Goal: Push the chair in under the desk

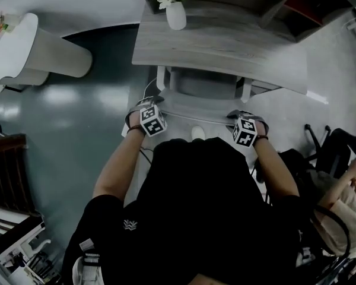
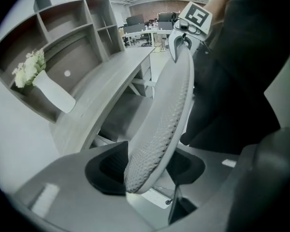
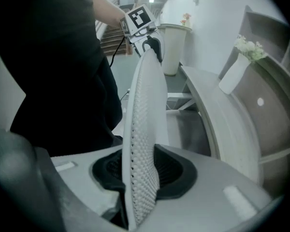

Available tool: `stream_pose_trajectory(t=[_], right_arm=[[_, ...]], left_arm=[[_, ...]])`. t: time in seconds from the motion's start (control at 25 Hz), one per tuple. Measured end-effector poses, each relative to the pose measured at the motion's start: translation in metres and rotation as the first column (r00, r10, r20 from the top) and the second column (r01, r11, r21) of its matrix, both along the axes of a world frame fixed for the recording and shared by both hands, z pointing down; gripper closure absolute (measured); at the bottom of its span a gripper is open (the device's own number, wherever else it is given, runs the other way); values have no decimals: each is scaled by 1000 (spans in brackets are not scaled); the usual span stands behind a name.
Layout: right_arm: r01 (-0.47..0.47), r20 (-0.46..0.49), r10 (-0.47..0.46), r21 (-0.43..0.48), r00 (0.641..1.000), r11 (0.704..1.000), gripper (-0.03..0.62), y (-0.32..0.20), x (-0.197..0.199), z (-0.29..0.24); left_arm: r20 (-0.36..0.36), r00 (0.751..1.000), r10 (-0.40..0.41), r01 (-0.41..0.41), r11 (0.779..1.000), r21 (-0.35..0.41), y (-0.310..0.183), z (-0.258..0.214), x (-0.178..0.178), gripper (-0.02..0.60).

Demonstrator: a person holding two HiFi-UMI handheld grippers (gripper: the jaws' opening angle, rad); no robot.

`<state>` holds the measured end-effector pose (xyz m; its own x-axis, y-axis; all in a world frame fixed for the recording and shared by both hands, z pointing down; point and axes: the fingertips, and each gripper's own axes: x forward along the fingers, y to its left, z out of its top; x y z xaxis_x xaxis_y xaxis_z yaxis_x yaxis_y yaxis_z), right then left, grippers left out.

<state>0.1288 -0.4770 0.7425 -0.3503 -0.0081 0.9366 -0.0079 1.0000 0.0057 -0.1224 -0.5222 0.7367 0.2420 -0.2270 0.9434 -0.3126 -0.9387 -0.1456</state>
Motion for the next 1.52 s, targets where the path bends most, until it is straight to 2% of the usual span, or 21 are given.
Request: stream_pose_trajectory(t=[0.16, 0.24, 0.32, 0.36, 0.44, 0.48, 0.56, 0.6, 0.68, 0.72, 0.76, 0.8, 0.84, 0.88, 0.96, 1.04, 1.12, 1.36, 1.52], right_arm=[[10, 40, -7, -72, 999, 997, 474, 9, 2, -24], [-10, 106, 22, -112, 994, 994, 474, 10, 1, -42], [-51, 197, 77, -138, 977, 989, 474, 6, -1, -60], [-77, 251, 111, -141, 962, 987, 474, 2, -2, -68], [-157, 388, 208, -159, 898, 975, 479, -13, -6, -87], [-213, 458, 270, -173, 847, 962, 493, -24, -5, -99], [-356, 561, 380, -157, 735, 921, 494, -55, 6, -121], [-435, 590, 421, -127, 689, 891, 499, -71, 15, -129], [-577, 630, 483, -66, 609, 814, 503, -100, 35, -140], [-635, 649, 510, -55, 564, 771, 507, -112, 46, -146], [-681, 670, 534, -59, 516, 730, 526, -121, 55, -152], [-715, 685, 554, -69, 473, 696, 592, -126, 62, -156], [-739, 692, 569, -75, 445, 669, 592, -130, 67, -156], [-757, 688, 581, -70, 435, 649, 592, -131, 71, -153], [-777, 673, 599, -57, 435, 628, 592, -131, 75, -143], [-784, 670, 607, -60, 427, 617, 592, -131, 77, -138], [-786, 670, 609, -61, 424, 615, 592, -131, 80, -137], [-791, 672, 614, -69, 414, 608, 592, -133, 84, -134], [-792, 675, 615, -73, 409, 606, 592, -133, 83, -132]], left_arm=[[-72, 997, -29, 30, 1000, 10, 11, -25, 0, 351], [-138, 990, -34, 38, 999, 32, 14, -46, 1, 352], [-236, 969, -70, 91, 993, 79, 11, -72, 3, 363], [-300, 948, -104, 142, 984, 110, 4, -86, 4, 437], [-435, 883, -174, 265, 952, 156, -18, -115, 5, 506], [-495, 845, -204, 324, 931, 169, -32, -128, 6, 552], [-594, 763, -255, 433, 884, 176, -57, -147, 7, 575], [-635, 722, -276, 480, 860, 171, -67, -154, 7, 575], [-700, 644, -309, 557, 816, 152, -82, -164, 6, 576], [-722, 613, -320, 584, 799, 142, -89, -167, 7, 575], [-735, 594, -328, 602, 787, 135, -94, -167, 8, 577], [-738, 587, -332, 611, 780, 135, -97, -165, 10, 577], [-732, 594, -335, 612, 778, 140, -99, -159, 11, 577], [-718, 607, -340, 610, 779, 147, -99, -152, 11, 577], [-690, 635, -348, 603, 782, 160, -96, -139, 10, 577], [-674, 655, -342, 592, 786, 177, -94, -135, 10, 577], [-669, 660, -341, 592, 785, 184, -92, -134, 9, 577], [-675, 635, -376, 633, 754, 175, -88, -134, -4, 576], [-670, 638, -380, 637, 750, 181, -87, -134, -6, 577]])
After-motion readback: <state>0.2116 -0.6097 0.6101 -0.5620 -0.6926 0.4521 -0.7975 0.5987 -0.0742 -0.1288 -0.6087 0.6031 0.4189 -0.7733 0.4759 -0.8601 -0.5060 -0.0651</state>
